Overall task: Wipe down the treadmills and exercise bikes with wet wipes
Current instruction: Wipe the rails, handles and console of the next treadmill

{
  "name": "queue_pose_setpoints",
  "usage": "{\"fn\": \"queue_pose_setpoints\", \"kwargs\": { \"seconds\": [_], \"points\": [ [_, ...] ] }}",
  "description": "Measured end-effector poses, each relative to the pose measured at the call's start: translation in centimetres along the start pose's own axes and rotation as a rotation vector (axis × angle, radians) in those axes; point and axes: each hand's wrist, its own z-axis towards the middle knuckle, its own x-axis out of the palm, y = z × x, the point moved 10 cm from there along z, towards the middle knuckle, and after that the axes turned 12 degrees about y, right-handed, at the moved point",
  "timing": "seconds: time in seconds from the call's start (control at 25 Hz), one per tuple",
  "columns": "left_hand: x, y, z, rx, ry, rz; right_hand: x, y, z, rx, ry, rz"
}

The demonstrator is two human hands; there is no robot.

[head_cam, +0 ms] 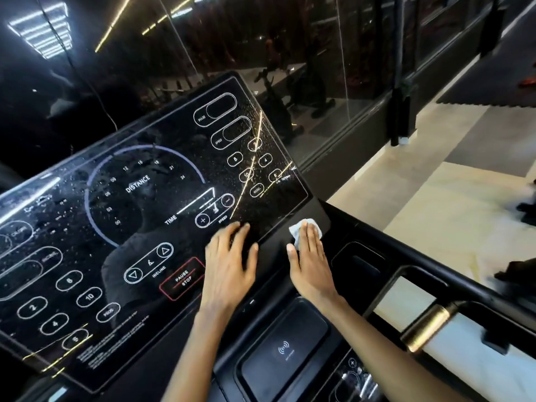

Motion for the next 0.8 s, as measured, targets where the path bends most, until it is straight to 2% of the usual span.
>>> {"fn": "queue_pose_setpoints", "kwargs": {
  "seconds": [0.16, 0.28, 0.36, 0.52, 0.68, 0.8],
  "points": [
    [4.8, 0.7, -6.8, -0.066, 0.083, -0.003, -1.2, -1.8, 0.9, 0.060, 0.011, 0.090],
    [5.7, 1.6, -9.4, -0.104, 0.073, 0.017, 0.7, 1.6, -0.9, -0.159, 0.078, -0.035],
    [5.9, 2.2, -10.4, -0.123, 0.061, 0.029, 0.6, 1.7, -1.5, -0.217, 0.043, -0.153],
    [5.7, 3.1, -11.3, -0.117, 0.008, -0.016, -0.5, -0.1, -0.2, -0.052, 0.012, -0.004],
    [6.0, 3.4, -12.3, -0.124, -0.013, -0.061, 1.1, 2.5, -4.0, -0.309, 0.039, -0.068],
    [5.7, 4.1, -13.5, -0.162, -0.034, -0.101, -0.8, 2.4, -3.2, -0.352, 0.020, -0.066]
  ]
}}
